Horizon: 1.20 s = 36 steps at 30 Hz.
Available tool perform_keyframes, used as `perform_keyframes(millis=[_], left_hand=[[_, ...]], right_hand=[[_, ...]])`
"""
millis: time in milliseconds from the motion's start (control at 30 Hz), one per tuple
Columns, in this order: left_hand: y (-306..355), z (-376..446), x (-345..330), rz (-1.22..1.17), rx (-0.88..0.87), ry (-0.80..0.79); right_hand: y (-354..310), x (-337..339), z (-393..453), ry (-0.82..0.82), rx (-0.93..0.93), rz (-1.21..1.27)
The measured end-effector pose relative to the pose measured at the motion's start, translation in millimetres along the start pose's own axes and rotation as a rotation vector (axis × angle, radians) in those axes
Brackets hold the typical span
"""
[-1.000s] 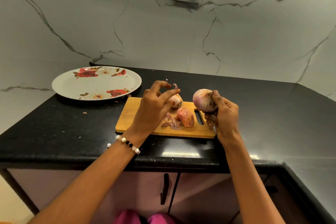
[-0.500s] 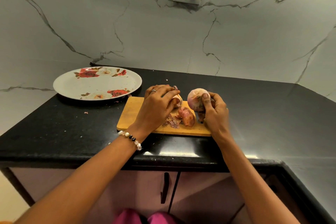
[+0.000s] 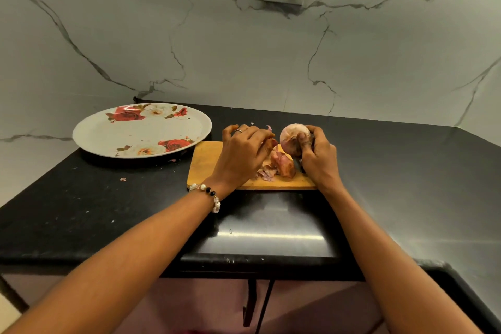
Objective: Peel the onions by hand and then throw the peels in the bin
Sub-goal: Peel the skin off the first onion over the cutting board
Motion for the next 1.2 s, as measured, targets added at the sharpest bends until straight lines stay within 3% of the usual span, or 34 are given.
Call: perform_keyframes(millis=[167,333,500,667,867,1033,1200], left_hand=[[-8.7,10.6,-17.3,-0.245,-0.039,-0.026],[-10.8,16.2,-23.0,-0.236,-0.088,0.017],[-29.6,14.9,-9.4,-0.313,0.057,0.176],[-30.0,6.4,-14.5,-0.378,0.165,0.151],[-35.5,4.9,-14.5,-0.46,0.277,0.162],[-47.1,17.1,-10.0,-0.337,0.267,0.176],[-39.3,33.5,-14.8,-0.314,0.094,0.126]], right_hand=[[-10.1,-6.1,28.0,0.006,0.022,0.058],[-3.1,-26.4,52.4,-0.037,-0.07,0.238],[33.8,-48.1,42.7,-0.147,-0.214,0.35],[41.2,-31.8,35.1,-0.103,-0.275,0.428],[38.3,-25.6,36.6,-0.084,-0.197,0.353],[22.4,-28.3,40.6,-0.123,-0.071,0.292],[0.5,-36.0,40.2,-0.173,0.03,0.337]])
Point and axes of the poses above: each hand's wrist, its own z-axis towards the middle knuckle, its own x-axis out of the back of the hand, y = z × x, the point moved 9 cm from there along z, towards the middle knuckle, and after that the axes turned 8 degrees about -x, right-handed, at the moved point
